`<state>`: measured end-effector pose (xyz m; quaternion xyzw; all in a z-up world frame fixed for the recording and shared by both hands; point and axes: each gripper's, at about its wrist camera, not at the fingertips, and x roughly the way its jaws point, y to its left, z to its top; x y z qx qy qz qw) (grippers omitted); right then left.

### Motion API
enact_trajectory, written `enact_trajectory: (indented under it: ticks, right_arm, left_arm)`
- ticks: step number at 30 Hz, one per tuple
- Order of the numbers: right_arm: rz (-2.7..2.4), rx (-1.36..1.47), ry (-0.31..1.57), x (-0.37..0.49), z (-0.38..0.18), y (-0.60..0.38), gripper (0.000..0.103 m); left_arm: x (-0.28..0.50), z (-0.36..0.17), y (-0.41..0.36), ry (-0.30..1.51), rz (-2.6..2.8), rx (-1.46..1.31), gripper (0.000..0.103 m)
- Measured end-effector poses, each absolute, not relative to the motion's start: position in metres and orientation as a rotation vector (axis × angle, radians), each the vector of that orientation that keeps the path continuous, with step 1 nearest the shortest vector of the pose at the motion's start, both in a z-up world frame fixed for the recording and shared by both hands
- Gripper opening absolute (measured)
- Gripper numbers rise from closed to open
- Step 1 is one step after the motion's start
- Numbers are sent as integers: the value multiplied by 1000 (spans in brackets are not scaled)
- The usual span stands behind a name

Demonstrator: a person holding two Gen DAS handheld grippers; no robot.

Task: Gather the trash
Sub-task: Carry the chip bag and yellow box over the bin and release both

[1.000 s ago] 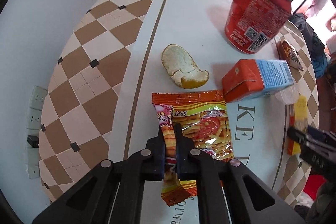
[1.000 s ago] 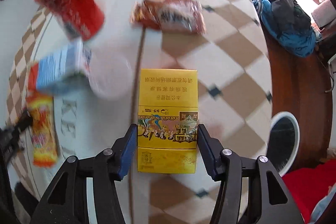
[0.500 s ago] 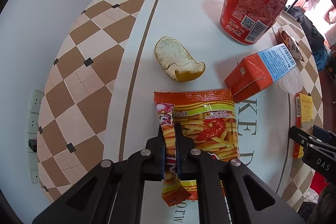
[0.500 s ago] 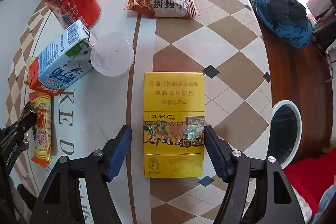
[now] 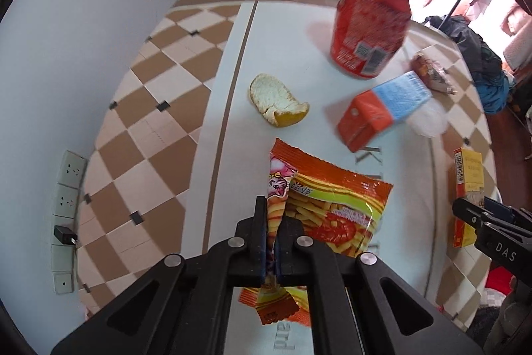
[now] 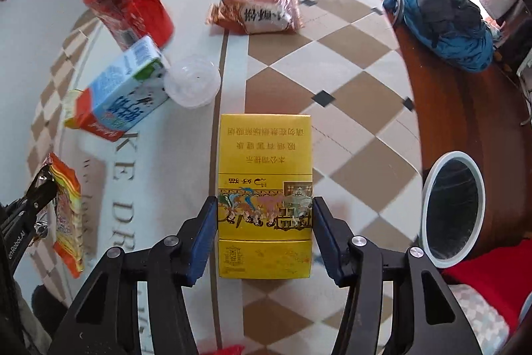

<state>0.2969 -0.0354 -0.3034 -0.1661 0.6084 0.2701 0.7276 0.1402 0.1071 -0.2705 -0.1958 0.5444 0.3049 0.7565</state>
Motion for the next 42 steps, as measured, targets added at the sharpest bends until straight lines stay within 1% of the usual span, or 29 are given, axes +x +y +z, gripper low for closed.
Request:
enact_trajectory:
  ticks: [8, 14, 20, 25, 29, 32, 37, 42]
  right_arm:
    - [636, -209, 1233, 275, -241, -84, 58]
    - [652, -83, 1156, 268, -194, -134, 58]
    - [597, 38, 1091, 288, -161, -217, 58]
    - [484, 121, 1066, 318, -153, -311, 58]
    - [368, 155, 1073, 347, -168, -389, 58]
    - [281, 165, 1122, 374, -199, -440, 58]
    - [200, 219, 1252, 418, -270, -506, 58]
    - [172, 253, 1364, 448, -341, -531, 58]
  left_arm:
    - [117, -204, 71, 1084, 633, -346, 0]
    - [127, -154, 28, 1002, 595, -278, 0]
    - [177, -127, -33, 957, 483, -208, 0]
    - [241, -132, -100, 973, 347, -166, 0]
    - [307, -153, -164, 1030, 210, -169, 0]
    - [352, -179, -206, 1092, 119, -170, 1]
    - [425, -245, -258, 1219, 16, -138, 1]
    - [474, -307, -289, 1344, -57, -114, 3]
